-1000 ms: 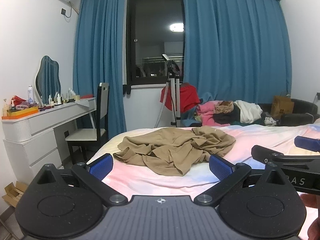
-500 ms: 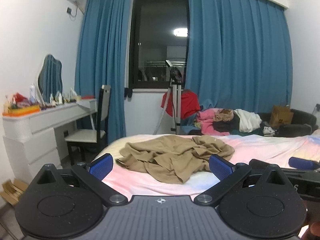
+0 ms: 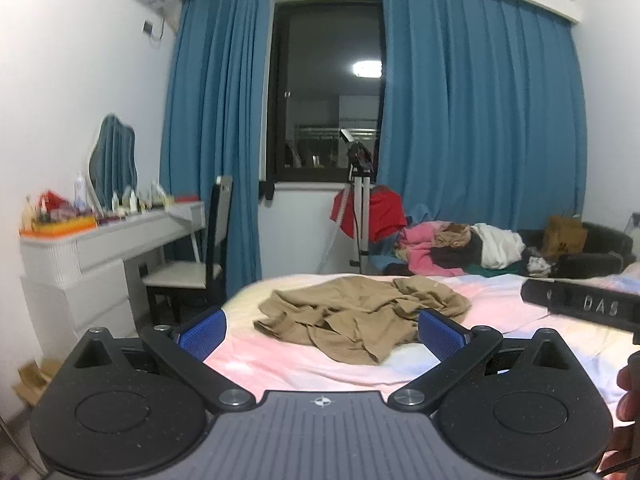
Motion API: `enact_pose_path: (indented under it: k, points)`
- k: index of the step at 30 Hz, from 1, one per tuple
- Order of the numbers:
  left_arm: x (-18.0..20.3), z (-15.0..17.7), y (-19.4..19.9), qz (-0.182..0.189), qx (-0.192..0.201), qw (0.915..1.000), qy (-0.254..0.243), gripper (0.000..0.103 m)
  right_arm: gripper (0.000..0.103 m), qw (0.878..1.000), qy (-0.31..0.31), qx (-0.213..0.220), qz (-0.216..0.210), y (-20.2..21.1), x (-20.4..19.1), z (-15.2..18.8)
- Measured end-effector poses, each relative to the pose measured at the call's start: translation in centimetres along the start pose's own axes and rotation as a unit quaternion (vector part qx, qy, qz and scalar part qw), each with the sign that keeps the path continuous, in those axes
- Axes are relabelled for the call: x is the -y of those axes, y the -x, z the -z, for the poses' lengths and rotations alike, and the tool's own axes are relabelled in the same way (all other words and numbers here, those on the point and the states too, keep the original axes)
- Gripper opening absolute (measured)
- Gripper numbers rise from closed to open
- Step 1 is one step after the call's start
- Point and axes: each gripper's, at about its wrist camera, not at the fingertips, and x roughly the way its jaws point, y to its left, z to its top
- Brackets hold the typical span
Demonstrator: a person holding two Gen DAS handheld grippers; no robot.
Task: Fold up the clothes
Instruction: 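Move both grippers toward the crumpled tan T-shirt on the bed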
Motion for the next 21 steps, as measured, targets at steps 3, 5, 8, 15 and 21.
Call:
enact_pose_path:
  k: [3, 5, 8, 15, 21]
  points:
    - [0.4, -0.5, 0.8, 0.006, 0.003, 0.9999, 0.011, 0.103, 0.099, 0.999, 0.015, 0.038, 0.006, 1.7, -0.9, -0.9]
    - [0.4, -0.6, 1.3, 0.007, 0.007, 0.9998, 0.019, 0.103, 0.099, 0.998, 0.014, 0.053, 0.009, 2.5, -1.1, -1.4]
    - [0.3, -0.4, 1.8, 0.004, 0.016, 0.9996, 0.024, 0.103, 0.099, 0.997, 0.0, 0.073, 0.018, 3.5, -0.9, -1.9]
    - [-0.3, 1.4, 0.4, 0.012, 0.007, 0.9996, 0.024, 0.103, 0.099, 0.997, 0.009, 0.073, 0.024, 2.8, -0.2, -1.7]
    - [-0.3, 3.7, -3.5, 0.006, 0.011, 0.9999, 0.004, 0.103, 0.064, 0.998, 0.006, 0.05, 0.026, 0.0, -0.7, -3.1]
